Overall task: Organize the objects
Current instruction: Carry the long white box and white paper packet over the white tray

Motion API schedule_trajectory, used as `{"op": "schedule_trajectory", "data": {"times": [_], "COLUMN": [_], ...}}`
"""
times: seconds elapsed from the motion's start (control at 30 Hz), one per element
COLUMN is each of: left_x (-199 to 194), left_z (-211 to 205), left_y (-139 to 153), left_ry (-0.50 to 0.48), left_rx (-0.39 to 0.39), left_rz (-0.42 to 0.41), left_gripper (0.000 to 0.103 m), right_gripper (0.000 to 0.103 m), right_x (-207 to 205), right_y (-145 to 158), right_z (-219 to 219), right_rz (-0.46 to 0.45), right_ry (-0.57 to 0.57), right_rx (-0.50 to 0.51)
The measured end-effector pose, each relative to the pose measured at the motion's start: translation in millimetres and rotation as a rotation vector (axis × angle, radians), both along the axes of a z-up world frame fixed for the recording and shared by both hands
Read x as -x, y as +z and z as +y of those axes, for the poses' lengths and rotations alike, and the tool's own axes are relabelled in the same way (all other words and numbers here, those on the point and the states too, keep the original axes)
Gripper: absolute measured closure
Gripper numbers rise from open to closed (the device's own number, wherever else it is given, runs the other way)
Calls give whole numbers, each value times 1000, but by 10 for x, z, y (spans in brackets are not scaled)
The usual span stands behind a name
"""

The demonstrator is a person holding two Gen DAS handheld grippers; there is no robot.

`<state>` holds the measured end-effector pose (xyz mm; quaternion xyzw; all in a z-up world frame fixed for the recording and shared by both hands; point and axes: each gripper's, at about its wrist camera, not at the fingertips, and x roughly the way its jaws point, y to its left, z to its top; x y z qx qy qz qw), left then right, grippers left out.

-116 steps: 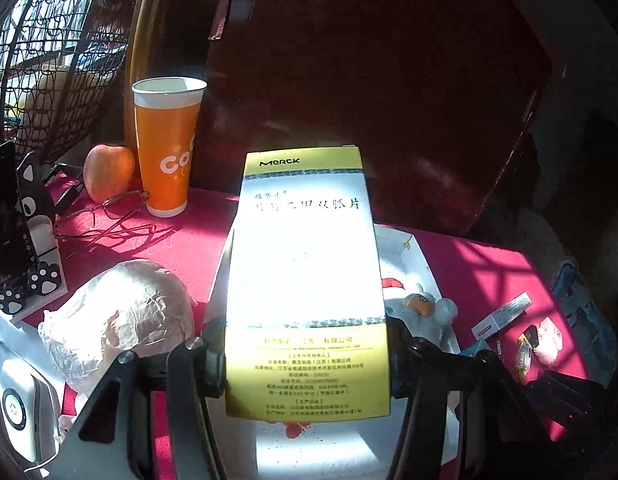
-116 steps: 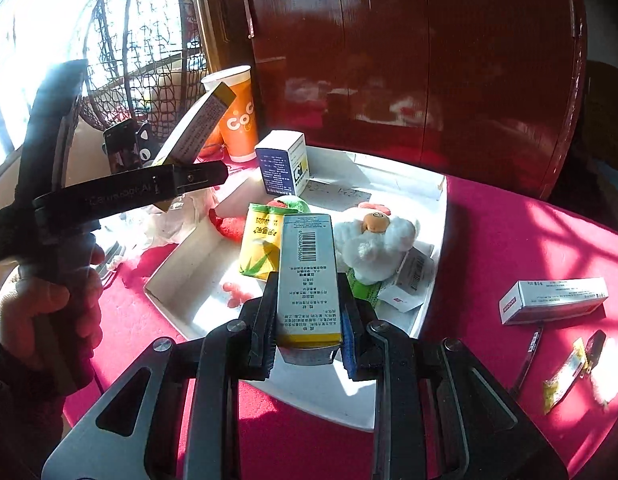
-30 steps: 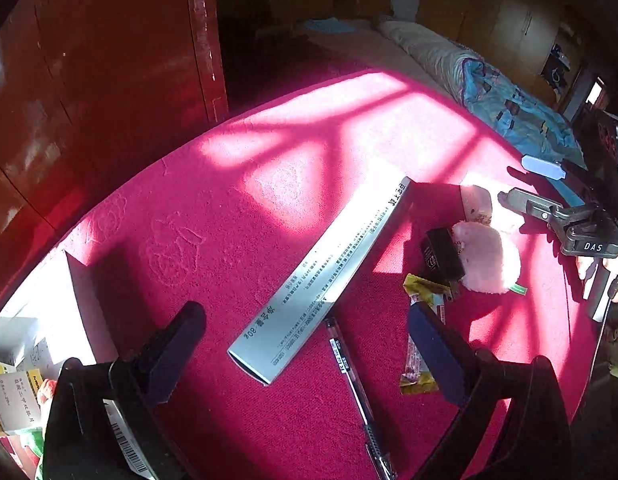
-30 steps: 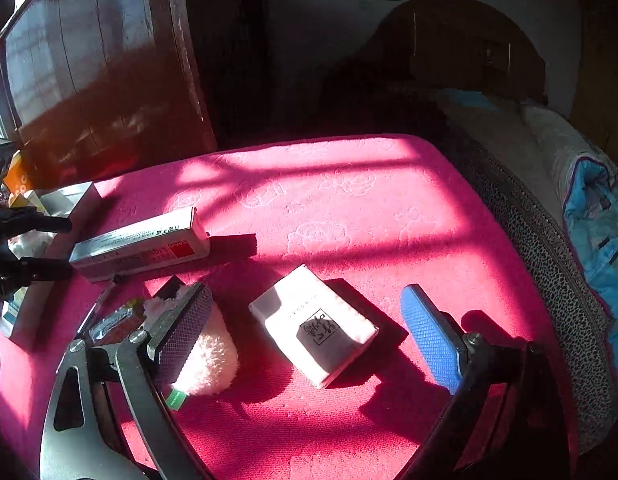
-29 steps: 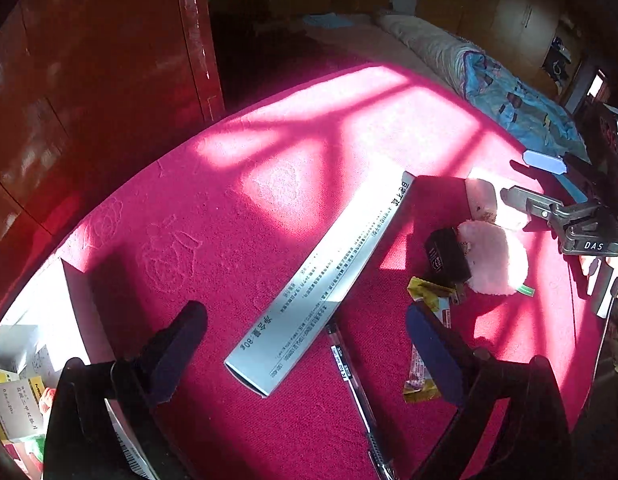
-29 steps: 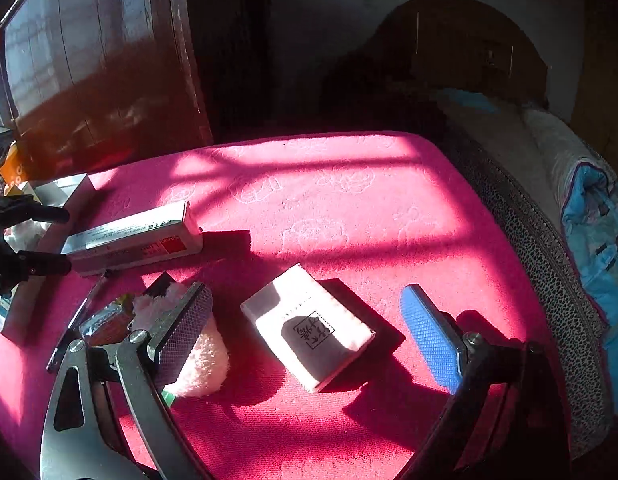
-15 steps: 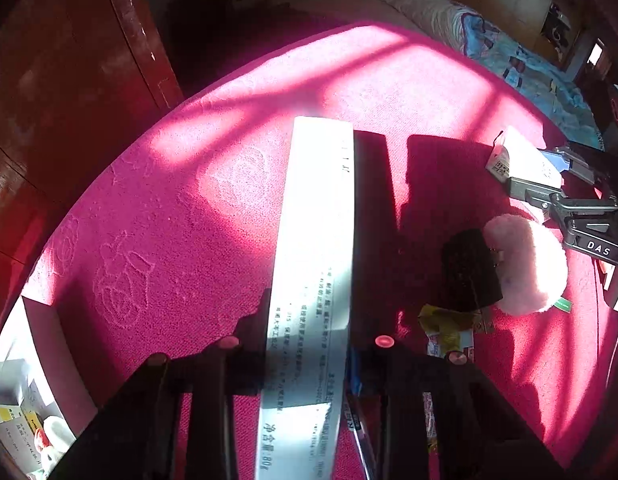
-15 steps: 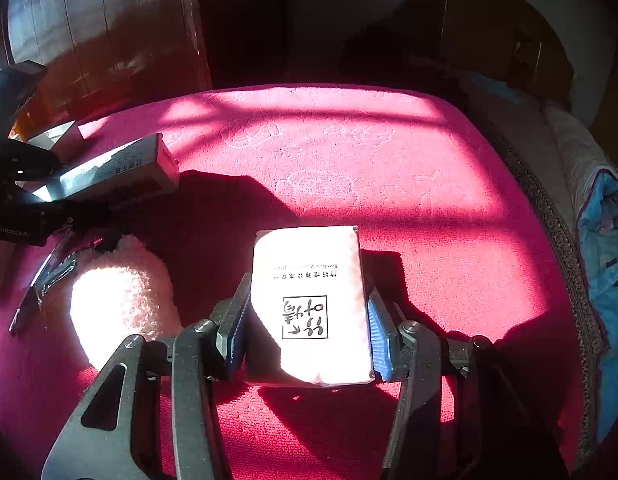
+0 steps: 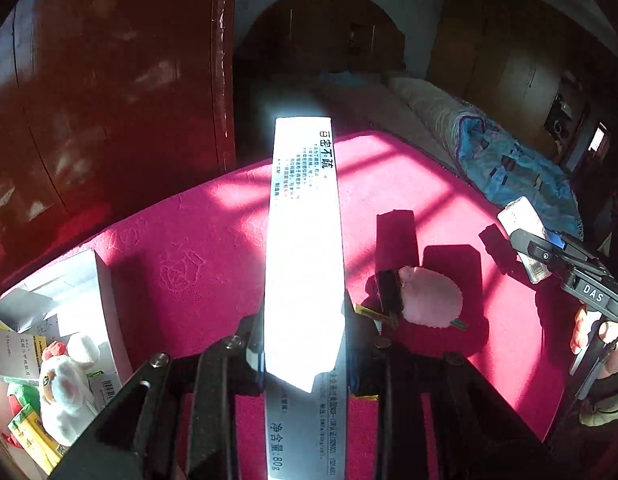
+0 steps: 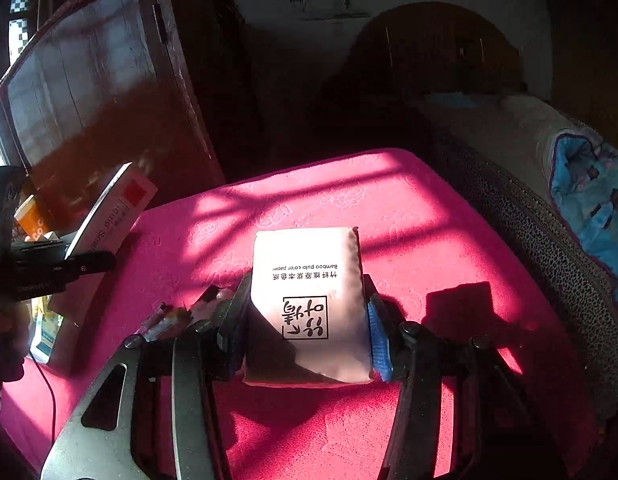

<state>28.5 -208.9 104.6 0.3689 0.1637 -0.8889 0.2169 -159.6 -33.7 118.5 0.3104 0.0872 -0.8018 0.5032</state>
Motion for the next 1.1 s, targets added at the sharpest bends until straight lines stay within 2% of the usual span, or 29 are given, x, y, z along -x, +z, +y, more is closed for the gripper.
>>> {"op": "schedule_trajectory", "data": {"times": [0.1, 0.2, 0.37, 0.67, 1.1], "left_x": [-231, -437, -807, -1555, -2191], "left_z": [36, 77, 59, 30, -11], "left_y": [106, 153, 220, 239, 308], "left_ry": [42, 73, 134, 259, 367], "left_rx": [-24, -19, -31, -26, -31], "left_rz": [59, 77, 132, 169, 237], "left_gripper": [76, 76, 76, 76, 76], "right_gripper": [54, 54, 54, 54, 54], "right_x": [-177, -350, -629, -926, -1426], "right_y": [130, 209, 256, 340, 524], "right_z": [41, 33, -72, -208, -517], "right_rz": [-16, -26, -26, -12, -8], "right_ry": [13, 34, 75, 127, 233], "right_rx": [43, 73, 76, 72, 76]}}
